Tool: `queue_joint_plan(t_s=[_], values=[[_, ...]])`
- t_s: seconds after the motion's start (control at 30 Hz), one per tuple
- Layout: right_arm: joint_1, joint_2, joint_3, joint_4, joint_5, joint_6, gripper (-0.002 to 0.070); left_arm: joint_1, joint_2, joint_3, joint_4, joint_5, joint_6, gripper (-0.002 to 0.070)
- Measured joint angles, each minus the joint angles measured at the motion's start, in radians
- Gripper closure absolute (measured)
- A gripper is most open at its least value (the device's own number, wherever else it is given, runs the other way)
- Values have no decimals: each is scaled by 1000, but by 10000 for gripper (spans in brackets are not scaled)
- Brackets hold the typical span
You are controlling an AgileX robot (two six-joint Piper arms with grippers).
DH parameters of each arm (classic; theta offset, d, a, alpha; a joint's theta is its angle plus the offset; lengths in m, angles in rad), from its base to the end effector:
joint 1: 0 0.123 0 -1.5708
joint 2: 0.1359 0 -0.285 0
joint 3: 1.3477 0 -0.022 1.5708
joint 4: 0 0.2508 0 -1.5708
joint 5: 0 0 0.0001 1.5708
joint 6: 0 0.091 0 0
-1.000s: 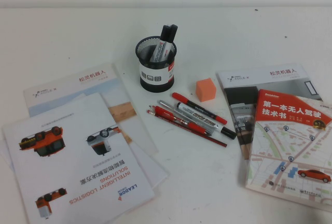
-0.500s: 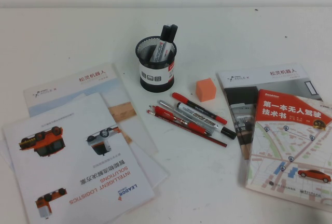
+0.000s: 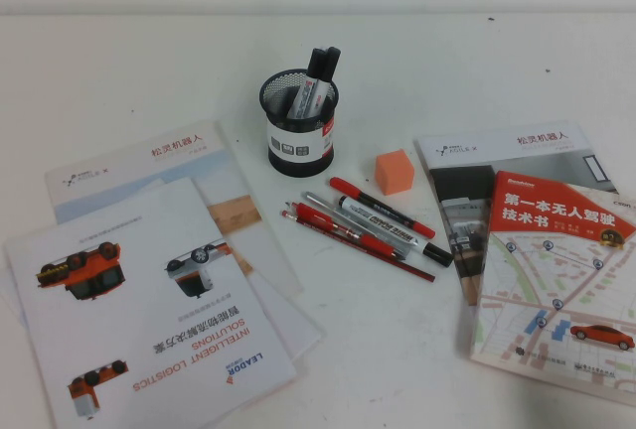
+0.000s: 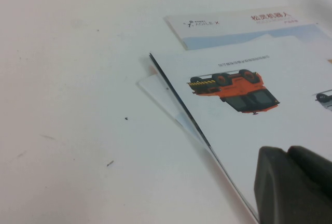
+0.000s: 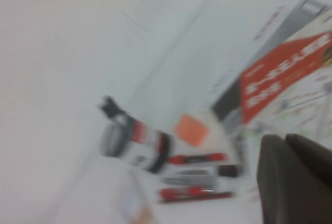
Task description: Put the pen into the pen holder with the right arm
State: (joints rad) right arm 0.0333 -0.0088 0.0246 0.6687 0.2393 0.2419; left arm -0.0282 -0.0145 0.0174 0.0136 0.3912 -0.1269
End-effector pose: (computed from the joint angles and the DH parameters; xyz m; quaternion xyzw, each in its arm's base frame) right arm 0.0548 0.0153 0.1883 0.2674 0.6976 0.3463 0.5675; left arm 0.0519 -0.0010 0.1730 -0.0363 0.8061 -0.0400 0.5894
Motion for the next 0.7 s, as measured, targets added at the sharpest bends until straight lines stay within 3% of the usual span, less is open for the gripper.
queue_joint_plan(t_s=[0.1,0.37,0.7], values=[[0,0,0,176,-21,0,696,0,0,0,0,0,0,678],[0,0,0,232,-144,0,696,0,0,0,0,0,0,677],[0,0,0,253,69,-190,696,0,0,0,0,0,0,677]])
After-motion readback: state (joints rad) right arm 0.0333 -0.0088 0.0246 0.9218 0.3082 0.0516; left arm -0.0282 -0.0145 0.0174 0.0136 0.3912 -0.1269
